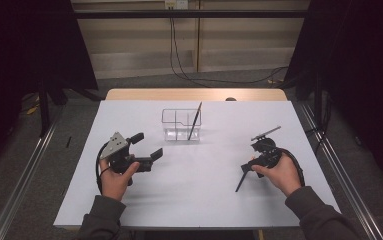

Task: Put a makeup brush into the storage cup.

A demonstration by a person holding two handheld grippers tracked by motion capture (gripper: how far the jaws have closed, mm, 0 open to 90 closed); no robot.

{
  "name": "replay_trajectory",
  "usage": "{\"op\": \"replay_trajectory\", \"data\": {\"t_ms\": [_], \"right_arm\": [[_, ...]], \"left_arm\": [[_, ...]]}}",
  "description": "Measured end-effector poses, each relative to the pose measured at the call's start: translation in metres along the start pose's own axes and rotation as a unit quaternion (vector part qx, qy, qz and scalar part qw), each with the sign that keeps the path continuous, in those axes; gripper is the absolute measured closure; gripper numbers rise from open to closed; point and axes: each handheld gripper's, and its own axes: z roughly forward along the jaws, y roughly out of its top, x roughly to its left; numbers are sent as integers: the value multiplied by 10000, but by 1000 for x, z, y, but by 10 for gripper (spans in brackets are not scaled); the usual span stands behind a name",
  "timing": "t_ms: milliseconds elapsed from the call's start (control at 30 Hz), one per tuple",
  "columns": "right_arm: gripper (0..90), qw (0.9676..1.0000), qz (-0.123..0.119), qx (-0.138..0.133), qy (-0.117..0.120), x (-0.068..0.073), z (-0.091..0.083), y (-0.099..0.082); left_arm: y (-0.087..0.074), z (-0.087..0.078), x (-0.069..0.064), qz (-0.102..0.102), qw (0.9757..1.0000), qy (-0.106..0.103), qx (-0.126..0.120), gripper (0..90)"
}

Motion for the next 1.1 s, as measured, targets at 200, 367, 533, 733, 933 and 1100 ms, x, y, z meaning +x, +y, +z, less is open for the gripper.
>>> {"op": "replay_trajectory", "data": {"t_ms": [200,367,533,733,933,1100], "right_arm": [[258,10000,-20,-18,72,2,4,-1],[281,9999,-13,44,128,3,6,-1],[304,9999,-54,39,109,3,7,-1],[323,9999,-62,80,33,5,7,-1],[344,9994,-289,123,-152,8,8,-1],[372,9985,-457,117,-264,10,9,0]], "left_arm": [[0,0,0,-11,10000,-37,-23,46],[0,0,0,-16,10000,-4,-12,46],[-1,0,0,-38,10000,-19,-26,46],[0,0,0,-35,10000,12,-22,46],[0,-1,0,-16,10000,-5,-19,46],[0,0,0,1,10000,2,-34,46]]}}
